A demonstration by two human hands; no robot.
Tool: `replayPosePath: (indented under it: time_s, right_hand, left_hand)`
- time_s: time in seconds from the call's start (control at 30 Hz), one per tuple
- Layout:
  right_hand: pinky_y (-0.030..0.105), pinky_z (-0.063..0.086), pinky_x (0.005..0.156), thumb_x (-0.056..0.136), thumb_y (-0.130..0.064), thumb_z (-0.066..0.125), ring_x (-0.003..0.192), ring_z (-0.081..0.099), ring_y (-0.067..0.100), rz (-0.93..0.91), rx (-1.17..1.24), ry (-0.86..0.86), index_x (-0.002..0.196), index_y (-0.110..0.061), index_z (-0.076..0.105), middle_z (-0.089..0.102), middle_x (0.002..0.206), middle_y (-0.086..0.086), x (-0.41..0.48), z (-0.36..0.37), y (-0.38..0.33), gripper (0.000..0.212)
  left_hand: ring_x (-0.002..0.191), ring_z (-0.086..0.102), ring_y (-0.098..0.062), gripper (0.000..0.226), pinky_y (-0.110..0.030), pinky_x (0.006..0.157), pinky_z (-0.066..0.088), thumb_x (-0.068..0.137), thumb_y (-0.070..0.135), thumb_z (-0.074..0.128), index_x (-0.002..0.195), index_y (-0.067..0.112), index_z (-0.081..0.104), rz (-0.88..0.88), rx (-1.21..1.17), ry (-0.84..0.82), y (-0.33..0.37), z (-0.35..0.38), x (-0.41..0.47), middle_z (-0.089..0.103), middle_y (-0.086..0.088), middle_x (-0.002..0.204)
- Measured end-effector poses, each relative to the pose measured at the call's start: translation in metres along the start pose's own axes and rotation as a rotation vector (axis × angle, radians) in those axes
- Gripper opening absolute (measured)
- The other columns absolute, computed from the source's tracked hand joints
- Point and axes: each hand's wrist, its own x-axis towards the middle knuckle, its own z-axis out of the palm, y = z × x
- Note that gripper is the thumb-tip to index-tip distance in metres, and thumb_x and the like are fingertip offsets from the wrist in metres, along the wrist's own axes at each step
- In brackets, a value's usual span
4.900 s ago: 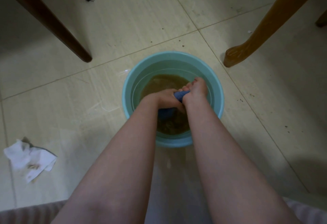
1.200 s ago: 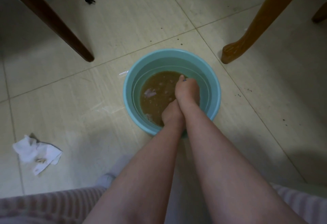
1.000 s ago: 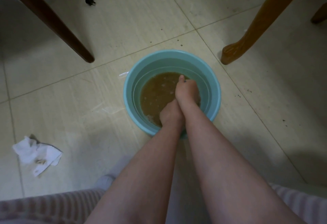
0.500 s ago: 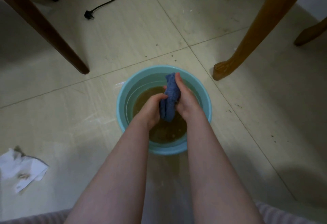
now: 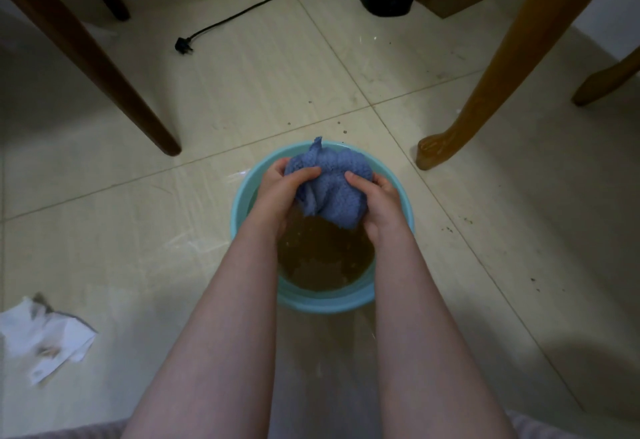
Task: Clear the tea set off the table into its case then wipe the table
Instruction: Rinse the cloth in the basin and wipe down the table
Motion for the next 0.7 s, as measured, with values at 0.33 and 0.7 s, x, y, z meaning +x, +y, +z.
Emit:
replayPosePath:
  time_s: [0.33, 0.7]
  right_hand:
    - [0.032, 0.056, 0.047, 0.088, -0.045, 0.065, 0.063, 0.072, 0.029, 0.544, 0.273, -0.116, 0.086, -0.002, 0.074, 0.073, 0.084, 0.018, -0.026, 0.006, -0.007, 0.044]
    - [0.046, 0.054, 0.076, 0.088, -0.019, 0.059, 0.092, 0.063, 0.036, 0.361, 0.219, -0.105, 0.105, -0.004, 0.063, 0.067, 0.099, 0.019, -0.009, 0.027, -0.028, 0.024]
  left_hand:
    - [0.107, 0.061, -0.033, 0.074, -0.044, 0.080, 0.058, 0.078, -0.008, 0.062, 0.132, 0.038, 0.044, -0.258, 0.119, -0.211, 0.031, 0.000, -0.003, 0.054, -0.010, 0.122]
    - [0.061, 0.051, -0.020, 0.018, -0.026, 0.049, 0.043, 0.085, 0.005, 0.048, 0.100, 0.012, 0.054, -0.336, 0.228, 0.168, 0.025, -0.006, 0.015, 0.052, -0.009, 0.076]
